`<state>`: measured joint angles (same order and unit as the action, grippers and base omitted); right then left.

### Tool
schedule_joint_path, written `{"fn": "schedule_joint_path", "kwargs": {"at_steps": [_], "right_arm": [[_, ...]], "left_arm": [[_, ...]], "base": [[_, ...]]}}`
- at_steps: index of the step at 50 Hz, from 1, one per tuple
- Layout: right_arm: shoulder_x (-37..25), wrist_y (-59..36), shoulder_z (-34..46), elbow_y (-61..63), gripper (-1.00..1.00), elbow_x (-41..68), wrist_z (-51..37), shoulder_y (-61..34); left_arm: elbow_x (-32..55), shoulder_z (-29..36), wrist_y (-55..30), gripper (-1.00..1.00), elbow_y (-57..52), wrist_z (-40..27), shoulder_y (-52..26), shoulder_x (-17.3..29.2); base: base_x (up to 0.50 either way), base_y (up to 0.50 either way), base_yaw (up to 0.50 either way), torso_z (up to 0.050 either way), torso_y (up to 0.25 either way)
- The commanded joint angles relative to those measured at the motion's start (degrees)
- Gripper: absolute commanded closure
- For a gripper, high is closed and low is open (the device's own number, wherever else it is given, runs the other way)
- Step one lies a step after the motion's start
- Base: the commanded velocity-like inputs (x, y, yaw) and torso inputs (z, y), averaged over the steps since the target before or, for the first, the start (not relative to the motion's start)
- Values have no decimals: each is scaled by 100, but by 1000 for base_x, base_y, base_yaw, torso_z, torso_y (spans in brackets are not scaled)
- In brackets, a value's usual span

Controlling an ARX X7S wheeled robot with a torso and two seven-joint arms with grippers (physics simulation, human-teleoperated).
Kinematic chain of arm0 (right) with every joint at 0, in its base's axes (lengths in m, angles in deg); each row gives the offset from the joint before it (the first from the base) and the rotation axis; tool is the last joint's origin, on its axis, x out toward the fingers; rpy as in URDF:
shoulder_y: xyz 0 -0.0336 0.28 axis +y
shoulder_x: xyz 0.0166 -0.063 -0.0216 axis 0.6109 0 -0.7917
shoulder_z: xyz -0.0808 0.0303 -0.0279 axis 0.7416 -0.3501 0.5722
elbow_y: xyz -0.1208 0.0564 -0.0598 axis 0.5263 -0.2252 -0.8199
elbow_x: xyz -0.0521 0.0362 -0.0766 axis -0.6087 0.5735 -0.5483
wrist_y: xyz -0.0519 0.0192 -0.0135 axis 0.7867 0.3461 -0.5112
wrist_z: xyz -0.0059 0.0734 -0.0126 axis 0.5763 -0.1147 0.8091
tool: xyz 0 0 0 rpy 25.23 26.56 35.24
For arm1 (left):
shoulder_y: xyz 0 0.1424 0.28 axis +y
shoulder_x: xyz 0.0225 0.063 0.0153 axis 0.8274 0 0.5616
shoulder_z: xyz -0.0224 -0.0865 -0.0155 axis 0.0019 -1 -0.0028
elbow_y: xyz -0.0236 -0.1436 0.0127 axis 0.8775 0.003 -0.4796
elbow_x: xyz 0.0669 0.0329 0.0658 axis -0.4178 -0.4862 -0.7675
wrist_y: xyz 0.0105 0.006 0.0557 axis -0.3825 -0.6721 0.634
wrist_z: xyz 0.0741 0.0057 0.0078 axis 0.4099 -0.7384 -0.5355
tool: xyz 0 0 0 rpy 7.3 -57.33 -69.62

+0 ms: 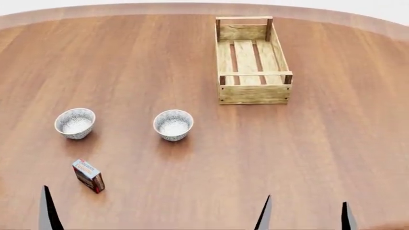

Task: Stack the right bowl on the left bowl and place them in the tray.

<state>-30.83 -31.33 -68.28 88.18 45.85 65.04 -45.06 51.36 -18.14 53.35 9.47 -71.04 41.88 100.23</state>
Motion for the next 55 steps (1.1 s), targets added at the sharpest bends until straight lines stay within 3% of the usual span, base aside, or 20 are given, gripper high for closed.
{"fn": "schedule_joint_path", "kwargs": {"at_steps": [1,32,40,55], "right_arm": [[40,108,-90,38,-100,70,102,33],[-41,24,-6,70,-100,-1,-79,3],[-87,-217,127,182,-100,-187,-72,-9],[-151,-255,177,351,-100,-503,-176,27]], "left_arm": [[-76,-94,50,-100,-50,57,24,-65],[-37,15,17,-100,-79,-86,4,46],[-32,49,35,-100,-43,-112,-3,75],[-18,81,7,-100,-157,-178,20,133]], "base": [[0,-500,0,0,0],[0,-500,0,0,0],[8,0,0,0,0],[489,198,0,0,0]]}}
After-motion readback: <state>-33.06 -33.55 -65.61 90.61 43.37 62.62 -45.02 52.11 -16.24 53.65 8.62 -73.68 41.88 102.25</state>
